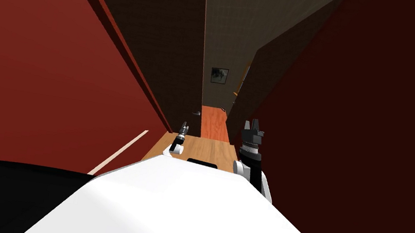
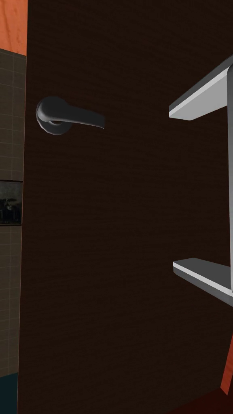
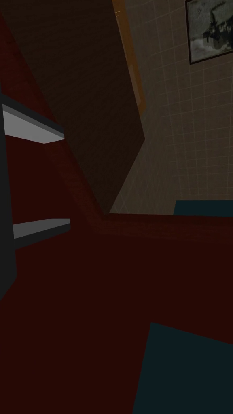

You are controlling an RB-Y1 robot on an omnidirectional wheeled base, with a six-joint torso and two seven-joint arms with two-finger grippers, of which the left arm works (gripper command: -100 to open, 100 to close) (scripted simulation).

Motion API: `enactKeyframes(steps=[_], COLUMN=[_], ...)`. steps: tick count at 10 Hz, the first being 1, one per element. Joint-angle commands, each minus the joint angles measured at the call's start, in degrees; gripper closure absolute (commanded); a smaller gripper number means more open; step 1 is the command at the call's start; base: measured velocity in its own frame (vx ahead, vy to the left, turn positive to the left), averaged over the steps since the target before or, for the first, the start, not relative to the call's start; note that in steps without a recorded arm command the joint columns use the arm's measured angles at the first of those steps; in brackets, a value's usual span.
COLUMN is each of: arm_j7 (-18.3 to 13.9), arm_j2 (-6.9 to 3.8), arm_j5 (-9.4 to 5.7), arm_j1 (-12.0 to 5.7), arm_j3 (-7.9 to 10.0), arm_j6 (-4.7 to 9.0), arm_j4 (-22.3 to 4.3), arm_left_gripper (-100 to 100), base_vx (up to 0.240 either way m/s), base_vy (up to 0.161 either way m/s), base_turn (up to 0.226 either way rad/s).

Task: Push the door open

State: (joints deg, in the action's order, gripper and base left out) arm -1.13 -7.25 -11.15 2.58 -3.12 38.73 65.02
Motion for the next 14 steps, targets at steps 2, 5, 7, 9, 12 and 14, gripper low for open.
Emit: enactKeyframes(steps=[2, 5, 7, 9, 12, 14], arm_j7=[0.16, 0.44, 0.62, 0.78, 1.07, 1.20], arm_j2=[-0.31, -0.50, -0.61, -0.70, -0.85, -0.92], arm_j5=[-0.29, -0.61, -0.80, -0.98, -1.31, -1.45], arm_j1=[-1.34, -2.83, -3.78, -4.63, -6.20, -6.88], arm_j3=[0.00, 0.05, 0.08, 0.11, 0.16, 0.18], arm_j6=[1.33, 2.32, 2.94, 3.51, 4.54, 4.99], arm_j4=[-4.40, -8.70, -11.43, -13.89, -18.39, -20.35], arm_left_gripper=[-100, -100, -100, -100, -100, -100], base_vx=[0.102, 0.099, 0.103, 0.101, 0.095, 0.114], base_vy=[0.003, 0.005, 0.009, 0.017, 0.012, -0.001], base_turn=[-0.036, -0.033, -0.032, -0.026, -0.031, -0.027])
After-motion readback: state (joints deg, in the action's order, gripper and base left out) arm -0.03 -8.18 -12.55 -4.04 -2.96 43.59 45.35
